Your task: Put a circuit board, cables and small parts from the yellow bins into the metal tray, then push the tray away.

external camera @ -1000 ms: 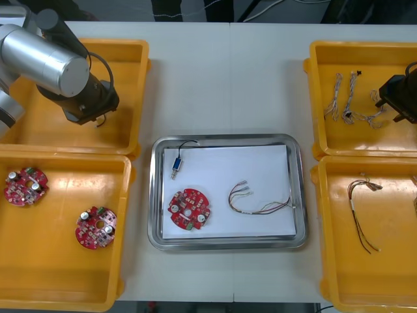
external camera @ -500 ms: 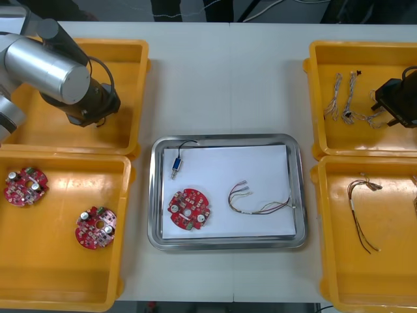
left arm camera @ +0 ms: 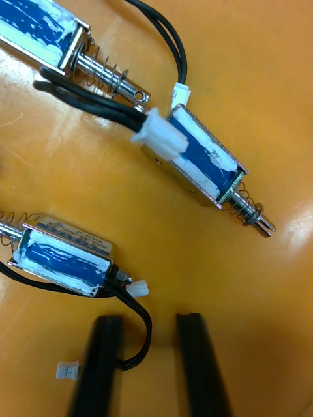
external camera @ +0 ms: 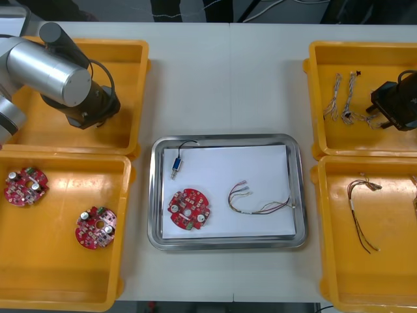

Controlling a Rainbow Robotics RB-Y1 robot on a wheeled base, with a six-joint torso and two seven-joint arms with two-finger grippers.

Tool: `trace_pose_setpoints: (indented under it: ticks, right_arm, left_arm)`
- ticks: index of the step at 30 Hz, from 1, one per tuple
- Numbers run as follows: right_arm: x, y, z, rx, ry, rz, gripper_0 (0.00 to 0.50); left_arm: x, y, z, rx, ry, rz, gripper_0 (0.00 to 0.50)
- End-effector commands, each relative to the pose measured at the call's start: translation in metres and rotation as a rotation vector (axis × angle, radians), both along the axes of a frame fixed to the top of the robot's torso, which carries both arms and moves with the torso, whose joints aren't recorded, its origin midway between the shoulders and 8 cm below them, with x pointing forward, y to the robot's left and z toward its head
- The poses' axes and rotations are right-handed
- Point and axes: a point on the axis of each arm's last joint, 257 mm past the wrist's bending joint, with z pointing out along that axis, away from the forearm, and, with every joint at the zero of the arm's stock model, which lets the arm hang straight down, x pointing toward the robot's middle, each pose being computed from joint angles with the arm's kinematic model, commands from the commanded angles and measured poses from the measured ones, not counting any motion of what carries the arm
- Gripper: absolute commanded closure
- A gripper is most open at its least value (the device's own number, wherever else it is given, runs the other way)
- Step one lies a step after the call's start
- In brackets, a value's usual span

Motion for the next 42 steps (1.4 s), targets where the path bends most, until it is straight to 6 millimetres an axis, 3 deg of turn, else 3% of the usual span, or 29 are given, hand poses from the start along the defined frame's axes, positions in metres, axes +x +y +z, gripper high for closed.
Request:
trace_pose_setpoints:
  ticks: [1, 2, 4, 12, 19, 25, 33, 42]
  right_arm:
    - [0.003, 0.020, -0.008, 0.054, -0.006, 0.001, 0.262]
    - [0.002, 0.020, -0.010, 0.055, -0.002, 0.004, 0.426]
    - [0.001, 0.021, -0.012, 0.060, -0.002, 0.009, 0.500]
    - [0.003, 0.015, -0.002, 0.028, -0.017, 0.045, 0.500]
    - [-0.003, 0.015, 0.041, -0.004, -0.010, 0.118, 0.500]
    - [-0.009, 0.013, 0.082, -0.041, -0.038, 0.174, 0.500]
    - [-0.032, 0.011, 0.127, -0.092, -0.044, 0.233, 0.500]
    - [-0.067, 0.008, 0.162, -0.192, -0.019, 0.291, 0.500]
  left_arm:
    - [-0.003, -0.003, -0.008, -0.014, 0.005, 0.025, 0.500]
    - [-0.003, -0.003, -0.008, -0.013, 0.005, 0.024, 0.500]
    - [-0.003, -0.003, -0.008, -0.012, 0.005, 0.023, 0.500]
    - [-0.002, -0.005, -0.002, -0.009, -0.006, 0.011, 0.500]
    - [-0.008, 0.003, 0.021, -0.007, 0.004, 0.026, 0.500]
    - [-0.015, -0.004, 0.046, -0.018, -0.001, 0.014, 0.500]
    - [-0.024, -0.006, 0.061, 0.006, 0.001, -0.002, 0.500]
    - [-0.034, -0.016, 0.056, -0.027, 0.042, -0.020, 0.500]
